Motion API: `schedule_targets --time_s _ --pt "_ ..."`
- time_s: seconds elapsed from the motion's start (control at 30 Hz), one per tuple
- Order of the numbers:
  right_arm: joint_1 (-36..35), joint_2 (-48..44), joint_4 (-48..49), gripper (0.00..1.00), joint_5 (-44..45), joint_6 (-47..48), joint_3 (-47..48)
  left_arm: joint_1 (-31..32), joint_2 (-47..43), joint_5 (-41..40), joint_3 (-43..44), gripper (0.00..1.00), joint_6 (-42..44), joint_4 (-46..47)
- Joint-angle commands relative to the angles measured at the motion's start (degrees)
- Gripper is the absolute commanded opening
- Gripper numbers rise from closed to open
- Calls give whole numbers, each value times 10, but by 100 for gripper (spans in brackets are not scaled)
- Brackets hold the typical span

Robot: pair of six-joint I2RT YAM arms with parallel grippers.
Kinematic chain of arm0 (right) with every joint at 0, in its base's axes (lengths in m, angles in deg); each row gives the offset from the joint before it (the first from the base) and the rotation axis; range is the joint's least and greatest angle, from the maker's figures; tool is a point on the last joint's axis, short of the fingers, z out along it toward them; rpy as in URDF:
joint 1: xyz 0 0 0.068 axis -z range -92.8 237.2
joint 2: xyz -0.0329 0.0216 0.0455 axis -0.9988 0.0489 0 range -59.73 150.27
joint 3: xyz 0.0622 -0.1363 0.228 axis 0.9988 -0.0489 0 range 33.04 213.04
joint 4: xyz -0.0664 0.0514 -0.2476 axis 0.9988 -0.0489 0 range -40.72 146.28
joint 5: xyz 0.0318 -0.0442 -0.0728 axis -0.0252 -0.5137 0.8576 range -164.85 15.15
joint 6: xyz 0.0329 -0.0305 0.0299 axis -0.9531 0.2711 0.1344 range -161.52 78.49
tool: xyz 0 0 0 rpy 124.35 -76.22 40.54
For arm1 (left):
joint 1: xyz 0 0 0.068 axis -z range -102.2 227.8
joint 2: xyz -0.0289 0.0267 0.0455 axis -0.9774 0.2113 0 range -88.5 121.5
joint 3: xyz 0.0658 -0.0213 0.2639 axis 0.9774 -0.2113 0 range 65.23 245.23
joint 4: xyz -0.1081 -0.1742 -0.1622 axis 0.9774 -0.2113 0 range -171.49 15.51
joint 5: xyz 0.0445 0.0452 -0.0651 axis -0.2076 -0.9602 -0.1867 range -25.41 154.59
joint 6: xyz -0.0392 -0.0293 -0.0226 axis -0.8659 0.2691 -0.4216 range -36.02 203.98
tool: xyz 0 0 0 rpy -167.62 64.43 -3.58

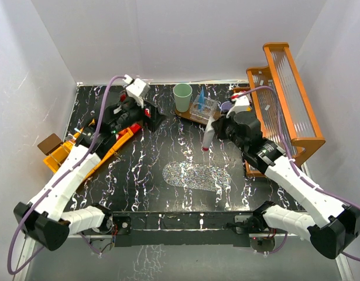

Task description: Prepare toiletry sets of a toothbrush and toothpaste on the tray

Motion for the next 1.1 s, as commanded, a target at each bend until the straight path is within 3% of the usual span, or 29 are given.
schedule_targets --time_s 0.0,0.13,0.37,0.67,1.07 --pt "0 -10 194 0 235 9 -15 1 -70 -161 -61 84 17 115" --pt "0 47 313 0 299 84 -3 1 -105 -230 -115 85 41 142" --pt "18 162 476 0 303 183 46 -3 -152 -313 -176 88 47 171" --pt "24 268 536 0 287 231 107 -3 -168 -321 -186 88 62 174" --pt "30 316 567 0 288 237 117 -7 -166 -311 -189 93 64 177"
